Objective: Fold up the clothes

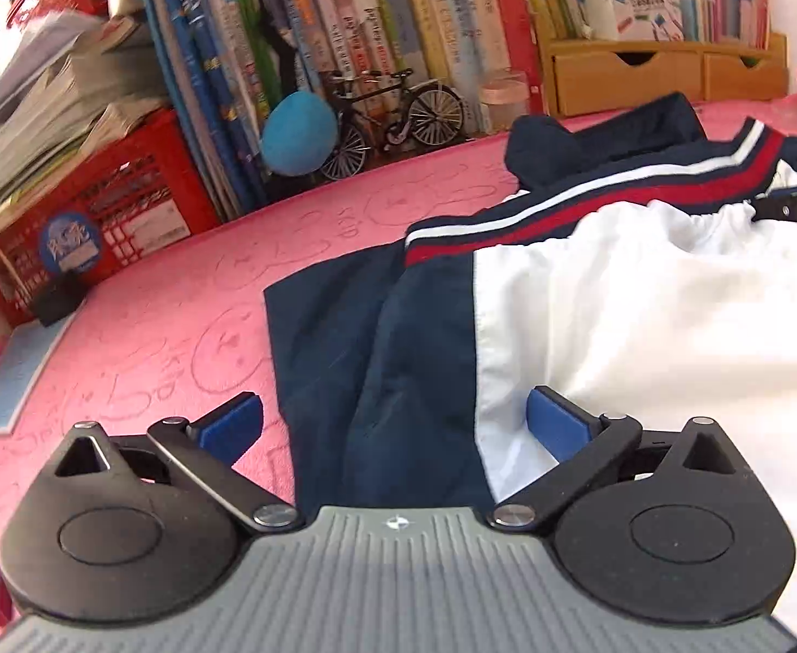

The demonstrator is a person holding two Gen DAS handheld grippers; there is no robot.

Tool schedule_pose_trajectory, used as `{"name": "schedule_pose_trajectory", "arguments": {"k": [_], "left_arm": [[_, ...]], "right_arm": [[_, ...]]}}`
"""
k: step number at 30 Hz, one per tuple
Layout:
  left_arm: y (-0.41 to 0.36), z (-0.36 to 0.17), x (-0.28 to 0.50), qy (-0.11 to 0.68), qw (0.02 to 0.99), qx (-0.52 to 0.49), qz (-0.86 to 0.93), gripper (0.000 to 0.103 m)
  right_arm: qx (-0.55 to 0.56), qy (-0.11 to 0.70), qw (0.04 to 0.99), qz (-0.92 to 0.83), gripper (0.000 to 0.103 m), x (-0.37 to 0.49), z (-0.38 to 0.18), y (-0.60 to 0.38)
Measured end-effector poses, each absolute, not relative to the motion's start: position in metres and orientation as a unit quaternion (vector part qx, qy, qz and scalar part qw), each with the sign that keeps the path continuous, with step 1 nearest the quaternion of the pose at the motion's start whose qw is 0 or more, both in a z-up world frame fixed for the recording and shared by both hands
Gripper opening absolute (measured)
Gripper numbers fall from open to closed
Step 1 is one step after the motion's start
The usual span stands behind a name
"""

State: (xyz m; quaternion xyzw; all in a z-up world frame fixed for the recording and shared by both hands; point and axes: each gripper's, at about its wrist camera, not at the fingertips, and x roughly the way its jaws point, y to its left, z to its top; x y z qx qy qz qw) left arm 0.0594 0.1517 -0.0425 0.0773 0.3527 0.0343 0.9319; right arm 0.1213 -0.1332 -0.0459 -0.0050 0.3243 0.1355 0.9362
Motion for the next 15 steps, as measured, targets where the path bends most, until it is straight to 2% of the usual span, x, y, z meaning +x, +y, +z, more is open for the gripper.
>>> {"name": "schedule_pose_trajectory", "arguments": {"k": [6,7,8,13,15], "left_arm": [[0.150,-0.023,0.065,0.335,0.941,0.031,0.020,0.103],[0.147,-0.019,0.067,0.332,0.943,0.026,0.016,0.097],[0.145,-0.015,0.068,0.328,0.944,0.021,0.011,0.097],[0.130,0.007,0.077,0.309,0.951,0.000,-0.007,0.101],[0.120,-0.010,0.098,0.324,0.944,0.050,0.046,0.099]], "right_arm": [[-0.023,0.322,0.937,0.130,0.033,0.120,-0.045,-0.127],[-0.027,0.322,0.938,0.129,0.033,0.120,-0.045,-0.125],[-0.032,0.321,0.938,0.127,0.033,0.120,-0.045,-0.124],[-0.030,0.321,0.938,0.129,0.033,0.120,-0.045,-0.125],[-0.027,0.321,0.938,0.130,0.033,0.120,-0.046,-0.126]]}}
